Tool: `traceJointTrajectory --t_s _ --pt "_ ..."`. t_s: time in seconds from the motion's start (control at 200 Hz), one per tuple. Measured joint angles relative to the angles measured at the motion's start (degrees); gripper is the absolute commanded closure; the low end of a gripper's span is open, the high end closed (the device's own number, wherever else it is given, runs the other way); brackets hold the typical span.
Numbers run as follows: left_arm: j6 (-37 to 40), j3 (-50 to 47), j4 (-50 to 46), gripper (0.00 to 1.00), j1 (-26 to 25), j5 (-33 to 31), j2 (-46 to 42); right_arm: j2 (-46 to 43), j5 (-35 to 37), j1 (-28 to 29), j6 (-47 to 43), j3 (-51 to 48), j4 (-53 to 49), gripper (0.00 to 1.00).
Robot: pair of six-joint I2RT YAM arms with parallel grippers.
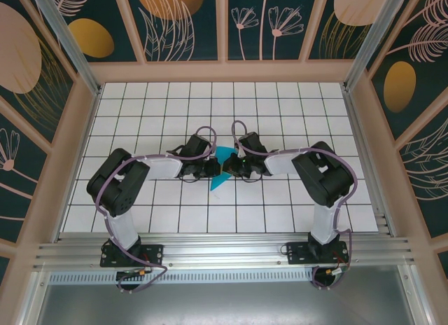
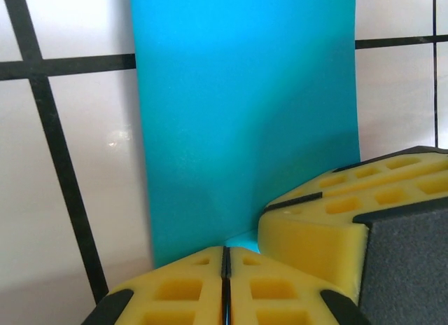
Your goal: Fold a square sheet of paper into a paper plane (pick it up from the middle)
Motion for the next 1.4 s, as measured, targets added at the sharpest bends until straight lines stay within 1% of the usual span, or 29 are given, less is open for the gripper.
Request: traceJointTrajectory --t_s 0.105,0.18,0.265,0.365,0.495,0.656,0.731,0.826,0.941,1.136,1.226,1.401 --pt "0.02 0.15 -0.48 0.8 0.0 0.0 -0.15 0.0 0.11 0.0 0.0 0.02 -0.15 0.89" --pt "-0.04 0.2 -1.55 0.8 0.02 0.0 -1.18 0.0 0.22 0.0 0.17 0.02 -0.13 0.89" --pt "-0.63 0.2 -2.19 0.84 0.02 1.11 -3.26 0.0 0.31 0.0 0.33 0.02 -0.13 0.89" --pt "-3.23 0.13 -1.2 0.92 0.11 4.83 -5.22 0.0 0.39 0.0 0.63 0.02 -0.13 0.89" --pt "-7.5 -0.94 1.62 0.94 0.57 8.81 -5.55 0.0 0.42 0.0 0.87 0.02 -0.13 0.89" --pt "-11.13 -1.95 4.35 0.96 1.42 11.54 -4.83 0.0 0.48 0.0 1.31 0.0 -0.13 0.89" --pt "-12.28 -2.08 5.09 0.99 1.81 12.72 -4.39 0.0 0.61 0.0 1.55 0.0 -0.13 0.89" --pt "-12.87 -2.19 5.42 1.0 1.97 13.09 -4.31 0.0 0.63 0.0 1.75 0.0 -0.13 0.89" --pt "-13.75 -3.21 6.4 1.0 1.88 12.09 -4.94 0.0 0.66 0.0 1.73 0.0 -0.13 0.89" --pt "-16.5 -8.72 8.81 1.0 0.35 9.86 -8.59 0.0 0.68 0.0 1.95 0.0 -0.11 0.89" --pt "-17.59 -10.88 9.66 1.0 -0.15 10.6 -9.29 0.0 0.68 0.0 1.99 0.0 -0.11 0.89" --pt "-18.21 -11.28 12.44 1.0 -0.17 13.27 -8.9 0.0 0.7 0.0 2.01 0.0 -0.11 0.89"
